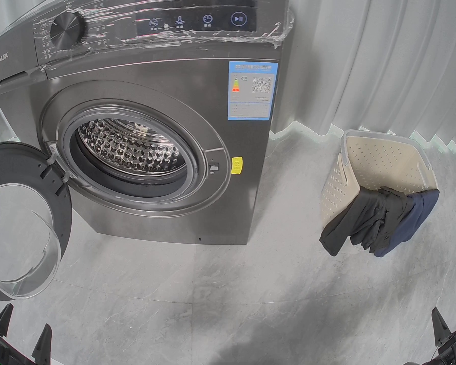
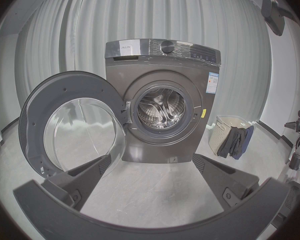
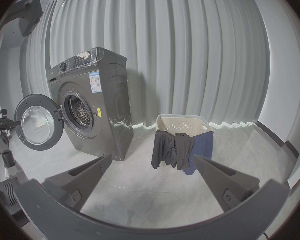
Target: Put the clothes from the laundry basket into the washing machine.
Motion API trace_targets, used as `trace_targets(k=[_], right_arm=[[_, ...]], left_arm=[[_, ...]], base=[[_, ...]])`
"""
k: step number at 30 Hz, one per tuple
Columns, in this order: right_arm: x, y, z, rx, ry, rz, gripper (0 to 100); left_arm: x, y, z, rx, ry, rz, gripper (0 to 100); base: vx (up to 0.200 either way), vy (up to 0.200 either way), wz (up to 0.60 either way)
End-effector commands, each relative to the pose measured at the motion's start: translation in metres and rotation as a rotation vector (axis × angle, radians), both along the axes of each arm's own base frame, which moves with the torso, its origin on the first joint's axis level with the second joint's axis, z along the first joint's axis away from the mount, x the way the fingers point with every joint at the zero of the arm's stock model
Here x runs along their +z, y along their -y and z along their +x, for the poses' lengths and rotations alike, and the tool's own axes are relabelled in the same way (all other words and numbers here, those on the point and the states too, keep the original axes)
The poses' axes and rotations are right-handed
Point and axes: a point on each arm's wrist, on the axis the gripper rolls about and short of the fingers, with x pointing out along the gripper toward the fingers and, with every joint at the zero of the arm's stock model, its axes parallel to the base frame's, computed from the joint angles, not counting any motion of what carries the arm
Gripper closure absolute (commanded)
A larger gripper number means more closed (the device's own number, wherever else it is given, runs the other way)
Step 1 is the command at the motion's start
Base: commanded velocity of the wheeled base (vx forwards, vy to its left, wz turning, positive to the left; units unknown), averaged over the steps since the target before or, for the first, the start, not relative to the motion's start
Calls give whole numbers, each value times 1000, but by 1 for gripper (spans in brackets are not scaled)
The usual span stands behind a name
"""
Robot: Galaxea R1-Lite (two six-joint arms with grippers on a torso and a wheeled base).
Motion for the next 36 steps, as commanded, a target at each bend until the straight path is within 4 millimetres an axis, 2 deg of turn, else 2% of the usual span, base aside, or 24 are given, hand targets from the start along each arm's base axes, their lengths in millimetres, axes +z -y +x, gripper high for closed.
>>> trace_targets(k=[1,36], right_arm=[[-5,0,0,1,-2,0,0],[-5,0,0,1,-2,1,0]], left_arm=[[-4,0,0,0,4,0,0],[-4,0,0,0,4,0,0]], base=[[0,-200,0],[0,-200,0]])
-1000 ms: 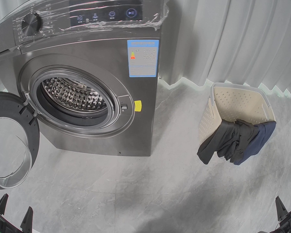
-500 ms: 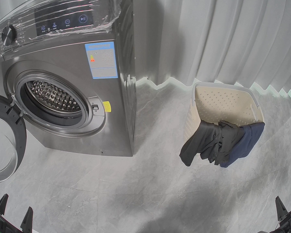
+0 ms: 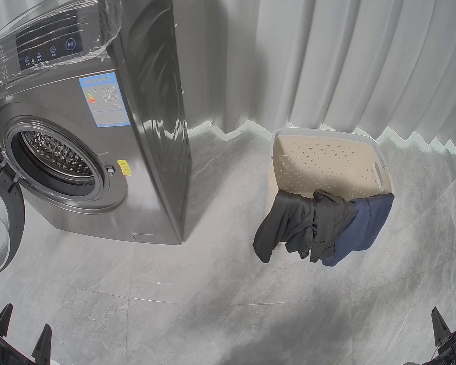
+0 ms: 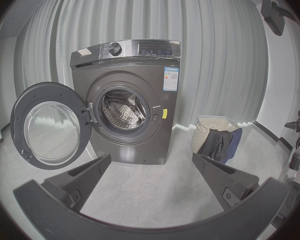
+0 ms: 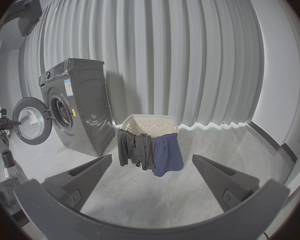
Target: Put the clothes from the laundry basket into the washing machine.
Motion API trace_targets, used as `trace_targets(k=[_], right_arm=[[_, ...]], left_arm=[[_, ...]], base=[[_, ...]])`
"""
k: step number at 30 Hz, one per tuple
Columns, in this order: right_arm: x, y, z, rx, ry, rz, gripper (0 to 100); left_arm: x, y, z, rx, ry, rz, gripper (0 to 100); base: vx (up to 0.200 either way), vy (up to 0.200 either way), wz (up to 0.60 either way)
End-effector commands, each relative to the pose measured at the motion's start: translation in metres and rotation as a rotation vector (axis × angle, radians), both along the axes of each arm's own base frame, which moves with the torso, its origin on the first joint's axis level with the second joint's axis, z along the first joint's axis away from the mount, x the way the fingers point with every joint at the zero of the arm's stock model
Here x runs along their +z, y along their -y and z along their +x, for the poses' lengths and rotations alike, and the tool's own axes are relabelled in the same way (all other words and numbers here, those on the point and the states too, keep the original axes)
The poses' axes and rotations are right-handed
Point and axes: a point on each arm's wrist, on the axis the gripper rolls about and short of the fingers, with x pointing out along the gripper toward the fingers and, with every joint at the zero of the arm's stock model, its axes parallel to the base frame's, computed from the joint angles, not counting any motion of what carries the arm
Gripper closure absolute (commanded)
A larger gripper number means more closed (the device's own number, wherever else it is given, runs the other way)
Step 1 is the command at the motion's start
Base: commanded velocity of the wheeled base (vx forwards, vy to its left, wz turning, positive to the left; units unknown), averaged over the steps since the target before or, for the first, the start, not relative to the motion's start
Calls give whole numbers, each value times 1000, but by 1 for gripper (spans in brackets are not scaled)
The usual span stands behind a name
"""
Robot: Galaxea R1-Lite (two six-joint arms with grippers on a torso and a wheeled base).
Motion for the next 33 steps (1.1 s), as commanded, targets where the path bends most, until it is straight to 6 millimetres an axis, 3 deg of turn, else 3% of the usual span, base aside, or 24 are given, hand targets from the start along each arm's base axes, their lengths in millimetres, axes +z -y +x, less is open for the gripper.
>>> trace_targets(k=[1,11,20,33], right_arm=[[-5,0,0,1,-1,0,0],[-5,0,0,1,-1,0,0],[-5,0,0,1,-1,0,0],[-5,0,0,1,-1,0,0]], left_arm=[[-4,0,0,0,3,1,0],[-4,0,0,0,3,0,0],[-4,0,0,0,3,0,0],[-4,0,0,0,3,0,0]], base=[[0,-200,0],[0,-20,0],[0,-200,0],[0,0,0]])
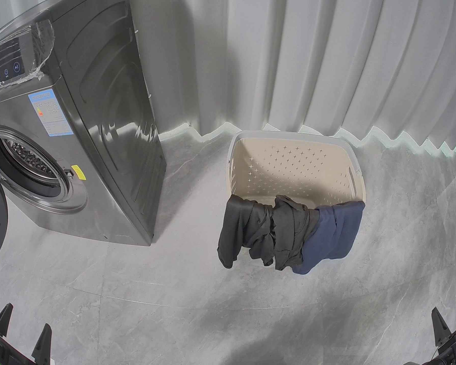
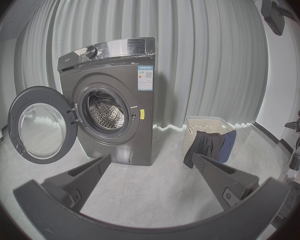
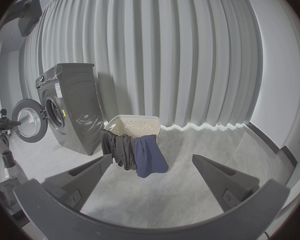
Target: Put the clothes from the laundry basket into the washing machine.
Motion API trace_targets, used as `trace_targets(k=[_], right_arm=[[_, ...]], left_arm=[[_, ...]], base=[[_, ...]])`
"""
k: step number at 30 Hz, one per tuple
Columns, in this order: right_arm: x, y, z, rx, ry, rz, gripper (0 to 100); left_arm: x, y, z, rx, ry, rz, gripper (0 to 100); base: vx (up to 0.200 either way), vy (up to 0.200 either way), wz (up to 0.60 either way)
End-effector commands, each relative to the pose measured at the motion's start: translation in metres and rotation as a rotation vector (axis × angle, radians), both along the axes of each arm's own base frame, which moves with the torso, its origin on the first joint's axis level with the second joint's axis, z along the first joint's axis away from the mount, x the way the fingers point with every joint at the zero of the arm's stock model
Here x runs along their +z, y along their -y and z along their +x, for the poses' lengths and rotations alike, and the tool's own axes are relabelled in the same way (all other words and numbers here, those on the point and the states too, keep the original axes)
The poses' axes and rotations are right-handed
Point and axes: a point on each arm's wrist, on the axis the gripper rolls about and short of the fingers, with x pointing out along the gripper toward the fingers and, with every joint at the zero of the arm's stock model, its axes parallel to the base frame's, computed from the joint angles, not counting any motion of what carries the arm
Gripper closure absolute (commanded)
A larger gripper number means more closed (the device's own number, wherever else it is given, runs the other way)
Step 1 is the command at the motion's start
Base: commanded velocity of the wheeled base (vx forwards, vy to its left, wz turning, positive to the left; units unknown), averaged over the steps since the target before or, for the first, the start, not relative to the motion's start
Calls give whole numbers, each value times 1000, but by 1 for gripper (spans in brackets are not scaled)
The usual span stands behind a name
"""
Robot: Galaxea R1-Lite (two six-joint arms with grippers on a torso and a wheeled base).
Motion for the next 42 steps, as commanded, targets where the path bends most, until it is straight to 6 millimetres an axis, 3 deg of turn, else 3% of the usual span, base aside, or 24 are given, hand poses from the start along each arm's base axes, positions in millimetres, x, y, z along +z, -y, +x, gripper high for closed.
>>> trace_targets(k=[1,5,17,32,42], right_arm=[[-5,0,0,0,0,0,0],[-5,0,0,0,0,0,0],[-5,0,0,0,0,0,0],[-5,0,0,0,0,0,0],[-5,0,0,0,0,0,0]], left_arm=[[-4,0,0,-1,4,0,0],[-4,0,0,-1,4,0,0],[-4,0,0,-1,4,0,0],[-4,0,0,-1,4,0,0],[-4,0,0,-1,4,0,0]], base=[[0,0,0],[0,0,0],[0,-200,0],[0,0,0],[120,0,0]])
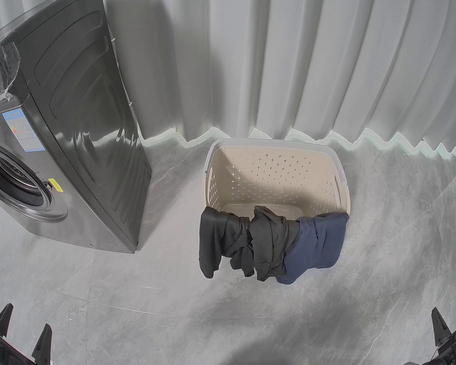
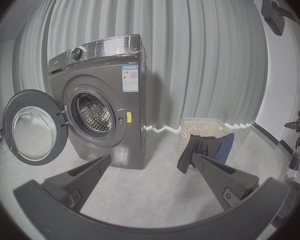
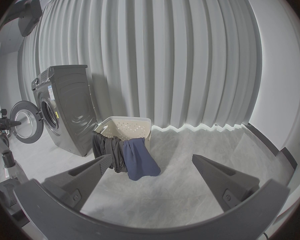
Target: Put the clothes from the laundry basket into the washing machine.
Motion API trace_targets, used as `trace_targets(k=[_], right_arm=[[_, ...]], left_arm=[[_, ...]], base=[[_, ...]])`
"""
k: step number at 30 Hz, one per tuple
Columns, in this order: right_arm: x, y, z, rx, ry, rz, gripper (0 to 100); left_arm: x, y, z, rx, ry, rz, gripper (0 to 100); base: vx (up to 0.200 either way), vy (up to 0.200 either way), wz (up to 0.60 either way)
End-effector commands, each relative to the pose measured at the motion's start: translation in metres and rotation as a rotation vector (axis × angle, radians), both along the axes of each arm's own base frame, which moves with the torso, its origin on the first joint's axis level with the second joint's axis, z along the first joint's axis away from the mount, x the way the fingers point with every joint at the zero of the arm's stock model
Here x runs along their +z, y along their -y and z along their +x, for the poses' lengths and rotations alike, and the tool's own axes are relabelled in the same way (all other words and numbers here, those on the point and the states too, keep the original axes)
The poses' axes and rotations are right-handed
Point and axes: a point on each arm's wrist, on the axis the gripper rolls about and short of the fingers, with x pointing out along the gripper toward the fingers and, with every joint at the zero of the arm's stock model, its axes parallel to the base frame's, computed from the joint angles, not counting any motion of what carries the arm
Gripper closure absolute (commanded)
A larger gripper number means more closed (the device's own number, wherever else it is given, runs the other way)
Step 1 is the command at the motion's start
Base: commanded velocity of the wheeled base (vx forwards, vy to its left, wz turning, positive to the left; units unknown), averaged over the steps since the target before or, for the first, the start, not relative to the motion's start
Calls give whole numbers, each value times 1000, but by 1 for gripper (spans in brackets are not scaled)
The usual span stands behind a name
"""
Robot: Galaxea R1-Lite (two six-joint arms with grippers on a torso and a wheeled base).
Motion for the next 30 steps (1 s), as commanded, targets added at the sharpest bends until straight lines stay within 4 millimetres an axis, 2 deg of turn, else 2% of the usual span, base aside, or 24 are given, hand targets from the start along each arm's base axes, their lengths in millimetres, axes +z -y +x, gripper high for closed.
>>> trace_targets(k=[1,14,20,30], right_arm=[[-5,0,0,1,0,0,0],[-5,0,0,1,0,0,0],[-5,0,0,1,0,0,0],[-5,0,0,-2,0,0,0]], left_arm=[[-4,0,0,0,4,0,0],[-4,0,0,0,4,0,0],[-4,0,0,0,4,0,0],[-4,0,0,0,4,0,0]], base=[[0,0,0],[0,0,0],[0,-200,0],[0,0,0]])
